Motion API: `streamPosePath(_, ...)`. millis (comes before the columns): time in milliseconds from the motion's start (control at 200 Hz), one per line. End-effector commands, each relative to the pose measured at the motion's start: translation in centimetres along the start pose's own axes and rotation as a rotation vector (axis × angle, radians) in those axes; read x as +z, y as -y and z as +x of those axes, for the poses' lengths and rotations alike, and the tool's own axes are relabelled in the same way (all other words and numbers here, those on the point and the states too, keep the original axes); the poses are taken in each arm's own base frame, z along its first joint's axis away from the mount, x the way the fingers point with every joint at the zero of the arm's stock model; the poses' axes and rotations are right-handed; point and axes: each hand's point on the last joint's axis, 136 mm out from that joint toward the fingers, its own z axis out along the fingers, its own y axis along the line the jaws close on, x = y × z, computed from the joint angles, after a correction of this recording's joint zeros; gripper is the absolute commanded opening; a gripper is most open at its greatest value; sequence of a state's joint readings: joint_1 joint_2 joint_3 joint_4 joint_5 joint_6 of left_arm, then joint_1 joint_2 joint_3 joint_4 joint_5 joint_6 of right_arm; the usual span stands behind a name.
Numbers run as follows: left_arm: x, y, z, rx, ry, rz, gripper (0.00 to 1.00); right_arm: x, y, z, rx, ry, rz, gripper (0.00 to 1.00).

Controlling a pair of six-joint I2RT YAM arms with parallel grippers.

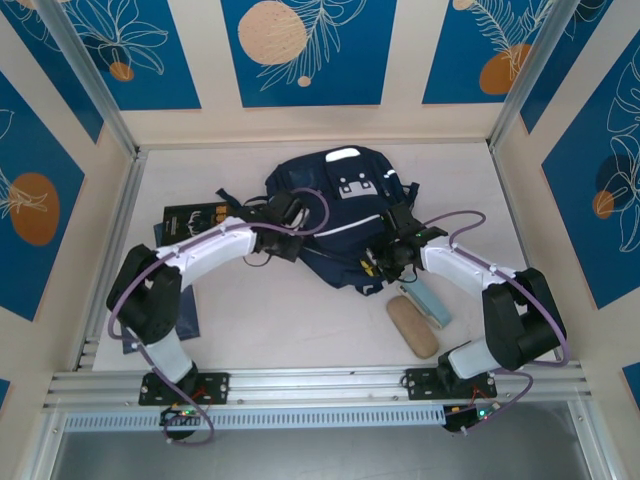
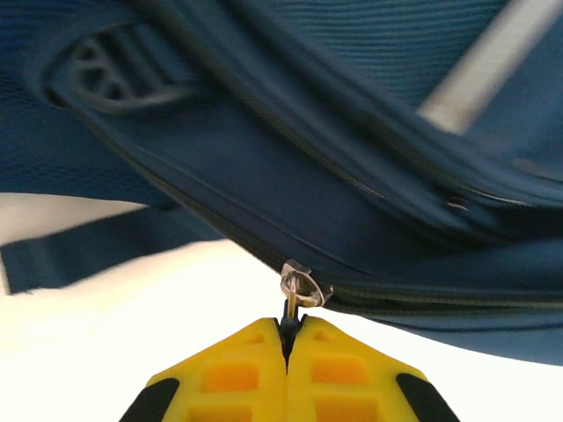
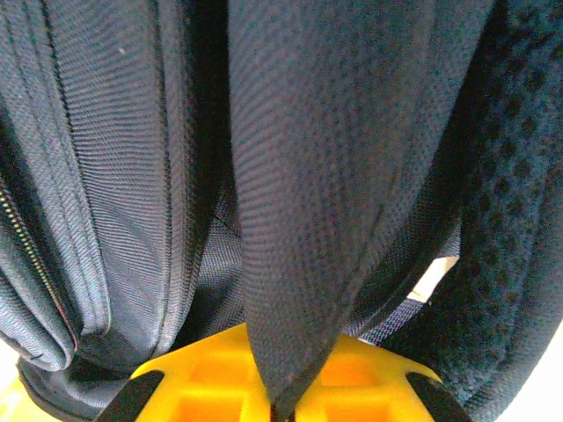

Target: Pack the student bag

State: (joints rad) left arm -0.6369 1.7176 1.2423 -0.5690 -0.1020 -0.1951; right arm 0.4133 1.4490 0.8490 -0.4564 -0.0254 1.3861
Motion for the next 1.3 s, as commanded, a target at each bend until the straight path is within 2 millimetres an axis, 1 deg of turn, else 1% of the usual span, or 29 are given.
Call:
streamPosePath(0, 1.2, -5.2, -2.1, -0.037, 0.026, -0.123, 0.00, -0.3, 2.1, -1.6, -0.002, 0.085, 0.090, 0.11)
streamPosePath(130, 3.1, -7.3, -4.3, -0.074, 0.029, -0.148, 0.00, 0.3, 1.3, -1.5, -0.012, 0.066, 0.073, 0.11)
streamPosePath(245, 3.8, -8.8, -6.3, -0.099, 0.035, -0.183, 0.00, 0.6, 0.8, -1.1, -0.015, 0.043, 0.056, 0.11)
streamPosePath(325, 4.1, -9.0, -7.6, -0.115, 0.046, -0.186, 0.00, 0.9, -0.1, -0.4, -0.019, 0.016, 0.026, 0.11)
streamPosePath(380, 4.2, -9.1, -8.1, -0.133, 0.049, -0.183, 0.00, 1.2, -0.9, -0.2, -0.022, 0.002, 0.009, 0.11)
streamPosePath(470, 3.8, -9.6, -8.5, -0.179, 0.046, -0.175, 0.19, 1.6, -2.4, -0.1, -0.043, -0.006, -0.011, 0.12)
streamPosePath(535, 3.0, -10.2, -8.6, -0.224, 0.055, -0.163, 0.34, 2.1, -3.6, -0.4, -0.049, -0.012, -0.032, 0.12)
streamPosePath(615, 1.6, -11.0, -8.7, -0.285, 0.072, -0.145, 0.51, 2.5, -5.4, -0.7, -0.090, -0.008, -0.052, 0.16)
streamPosePath(665, 0.8, -11.9, -8.5, -0.328, 0.081, -0.145, 0.59, 2.7, -6.2, -1.0, -0.110, -0.005, -0.056, 0.21)
streamPosePath(700, 0.3, -12.7, -8.3, -0.364, 0.085, -0.153, 0.63, 2.8, -7.0, -1.0, -0.141, -0.006, -0.068, 0.27)
streamPosePath(785, -0.2, -15.0, -7.2, -0.456, 0.075, -0.183, 0.65, 2.6, -8.6, -1.0, -0.228, -0.012, -0.098, 0.43)
streamPosePath(885, 0.3, -17.9, -5.5, -0.534, 0.028, -0.242, 0.67, 1.9, -9.7, -0.7, -0.324, -0.013, -0.124, 0.57)
streamPosePath(975, 1.3, -19.4, -4.1, -0.569, -0.029, -0.270, 0.70, 0.9, -9.9, -0.3, -0.406, -0.010, -0.132, 0.72)
streamPosePath(1030, 1.9, -19.9, -3.4, -0.578, -0.070, -0.283, 0.72, 0.1, -9.8, -0.2, -0.446, -0.005, -0.137, 0.80)
streamPosePath(1075, 2.4, -20.4, -2.9, -0.592, -0.102, -0.291, 0.74, -0.5, -9.9, 0.0, -0.479, -0.001, -0.148, 0.84)
streamPosePath(1095, 2.6, -20.5, -2.7, -0.599, -0.111, -0.293, 0.79, -0.8, -9.8, 0.1, -0.489, 0.004, -0.152, 0.86)
streamPosePath(1115, 2.9, -20.6, -2.5, -0.603, -0.124, -0.294, 0.80, -1.1, -9.7, 0.1, -0.501, 0.008, -0.156, 0.87)
streamPosePath(1205, 3.8, -21.1, -1.9, -0.609, -0.154, -0.303, 0.81, -2.1, -9.3, 0.2, -0.528, 0.027, -0.167, 0.92)
streamPosePath(1295, 4.9, -21.0, -0.9, -0.607, -0.201, -0.305, 0.81, -2.5, -8.8, 0.2, -0.527, 0.024, -0.172, 0.92)
